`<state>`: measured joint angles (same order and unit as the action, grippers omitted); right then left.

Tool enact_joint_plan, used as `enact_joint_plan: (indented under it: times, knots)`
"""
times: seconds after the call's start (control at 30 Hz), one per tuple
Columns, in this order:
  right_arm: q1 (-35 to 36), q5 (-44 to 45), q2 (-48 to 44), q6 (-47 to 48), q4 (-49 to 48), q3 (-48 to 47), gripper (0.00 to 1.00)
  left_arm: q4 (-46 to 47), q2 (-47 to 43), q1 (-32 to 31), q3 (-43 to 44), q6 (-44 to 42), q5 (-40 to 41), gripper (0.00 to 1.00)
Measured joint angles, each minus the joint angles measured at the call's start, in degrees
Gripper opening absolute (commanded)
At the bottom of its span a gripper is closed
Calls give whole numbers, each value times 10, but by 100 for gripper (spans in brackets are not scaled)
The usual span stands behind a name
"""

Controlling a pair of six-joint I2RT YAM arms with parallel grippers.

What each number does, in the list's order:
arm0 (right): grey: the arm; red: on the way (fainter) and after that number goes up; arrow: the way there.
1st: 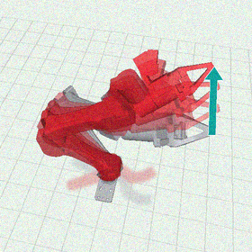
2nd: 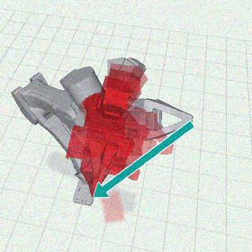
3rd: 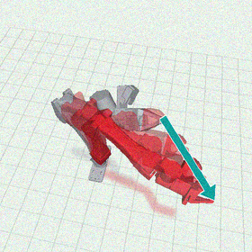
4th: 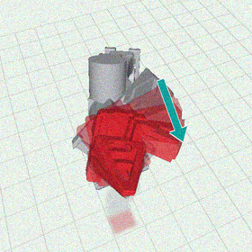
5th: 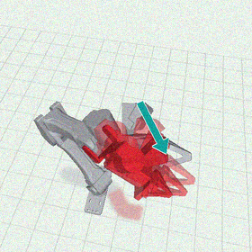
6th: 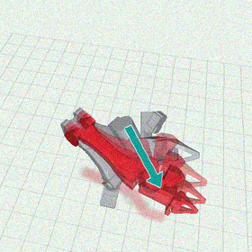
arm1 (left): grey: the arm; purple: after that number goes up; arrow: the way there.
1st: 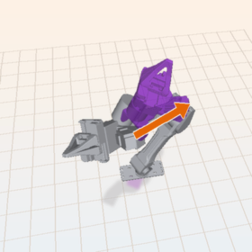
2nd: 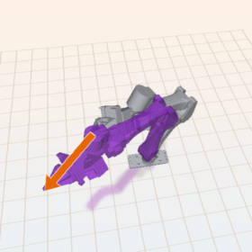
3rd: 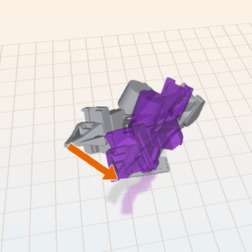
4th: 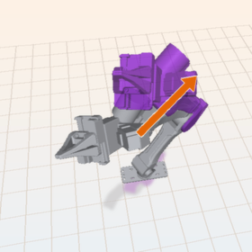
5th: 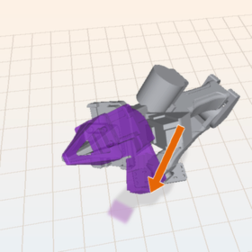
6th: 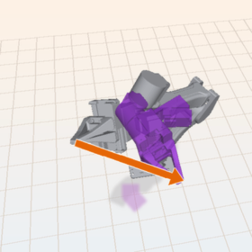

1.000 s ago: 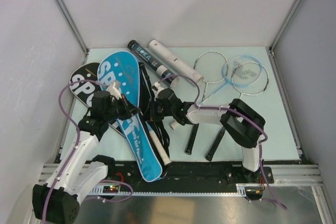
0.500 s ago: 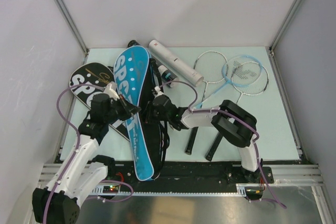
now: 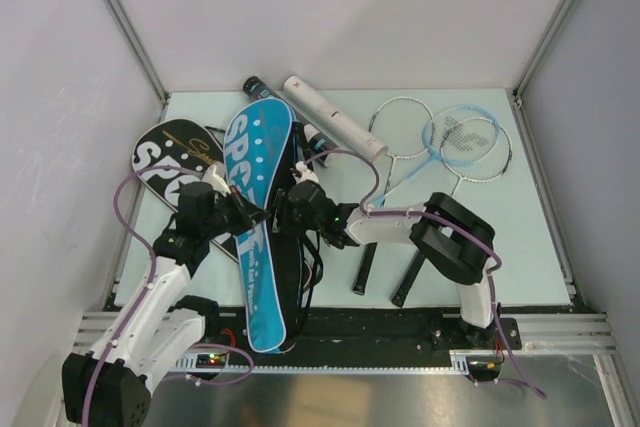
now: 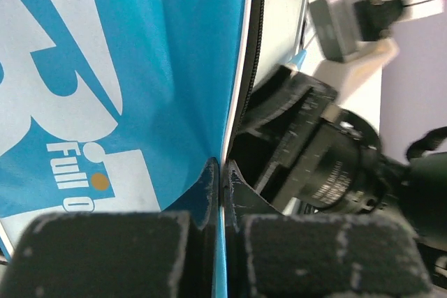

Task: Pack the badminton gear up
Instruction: Place the racket in the racket bag.

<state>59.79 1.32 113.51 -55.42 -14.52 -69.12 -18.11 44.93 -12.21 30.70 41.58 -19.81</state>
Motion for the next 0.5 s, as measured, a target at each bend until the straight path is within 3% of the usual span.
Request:
enact_joint_plan:
  times: [0.2, 0.5]
  knots:
    - [-12, 0, -75, 50, 76, 13, 55, 0, 17, 0, 0, -7, 1, 0]
    - [-68, 25, -272, 49, 182, 113, 54, -2, 46, 0, 6, -36, -4, 0]
